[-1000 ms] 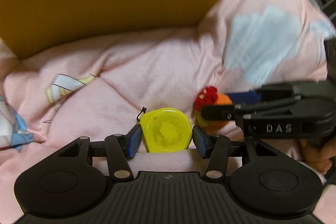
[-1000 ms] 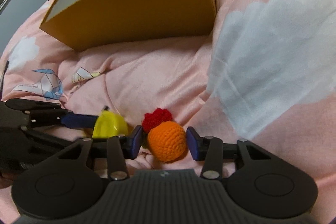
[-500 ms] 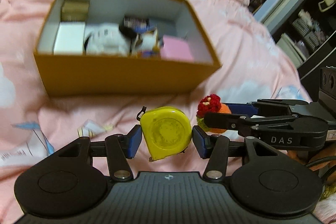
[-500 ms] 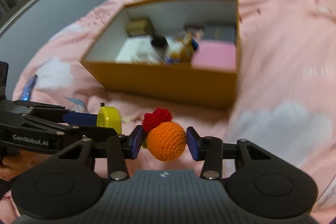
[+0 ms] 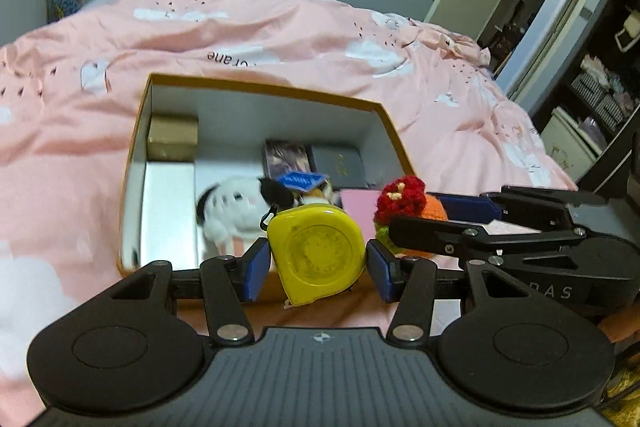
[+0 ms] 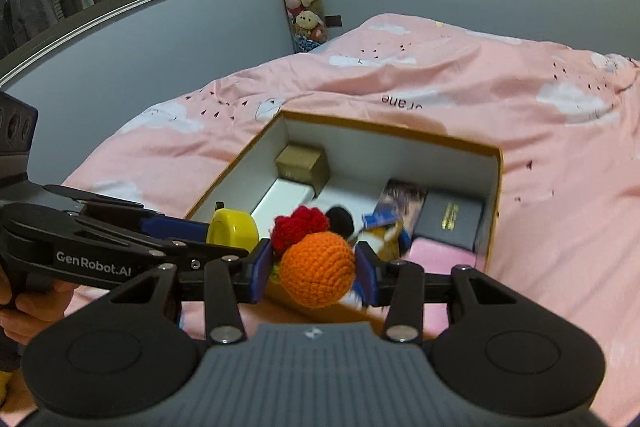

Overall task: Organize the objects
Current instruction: 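Carry tape measure and crochet ball over the orange box with both tools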

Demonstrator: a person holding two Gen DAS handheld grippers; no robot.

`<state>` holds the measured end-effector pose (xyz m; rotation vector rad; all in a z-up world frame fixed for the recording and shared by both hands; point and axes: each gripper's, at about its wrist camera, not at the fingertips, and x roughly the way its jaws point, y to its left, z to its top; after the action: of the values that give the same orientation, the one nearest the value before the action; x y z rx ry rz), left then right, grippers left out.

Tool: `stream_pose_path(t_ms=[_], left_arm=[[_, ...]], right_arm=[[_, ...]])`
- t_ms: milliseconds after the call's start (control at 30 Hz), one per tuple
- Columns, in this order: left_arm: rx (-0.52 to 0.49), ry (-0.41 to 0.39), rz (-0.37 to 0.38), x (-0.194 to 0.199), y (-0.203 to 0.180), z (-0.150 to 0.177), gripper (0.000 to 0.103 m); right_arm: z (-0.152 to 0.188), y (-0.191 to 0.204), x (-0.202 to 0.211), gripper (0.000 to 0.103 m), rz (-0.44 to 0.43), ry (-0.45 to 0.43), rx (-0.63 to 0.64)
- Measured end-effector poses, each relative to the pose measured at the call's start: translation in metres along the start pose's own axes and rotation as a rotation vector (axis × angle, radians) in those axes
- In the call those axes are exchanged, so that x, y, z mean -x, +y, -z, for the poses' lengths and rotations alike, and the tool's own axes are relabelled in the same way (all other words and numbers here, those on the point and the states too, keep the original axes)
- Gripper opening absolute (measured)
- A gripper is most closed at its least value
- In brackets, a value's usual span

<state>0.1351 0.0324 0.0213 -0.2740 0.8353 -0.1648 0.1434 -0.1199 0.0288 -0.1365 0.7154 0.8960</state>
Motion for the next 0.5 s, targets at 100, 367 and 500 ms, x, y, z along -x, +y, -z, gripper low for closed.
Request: stream_pose_path(t_ms=[100, 367, 500], left_arm=[[-0.014, 0.008, -0.020, -0.013, 0.009, -0.012, 0.060], [-0.061, 0.042, -0.068, -0.041, 0.034, -0.045, 0.060], [-0.124, 0.084, -0.094, -0.063, 0.040, -0.057, 0.060]], right_arm=[[-0.011, -0.005, -0.016, 0.046, 0.015, -0.004, 0.017], [-0.037, -0.018, -0.064, 0.046, 0.027, 0.011, 0.072], [-0.046, -0.023, -0.085, 0.046, 0.012, 0.038, 0.109]])
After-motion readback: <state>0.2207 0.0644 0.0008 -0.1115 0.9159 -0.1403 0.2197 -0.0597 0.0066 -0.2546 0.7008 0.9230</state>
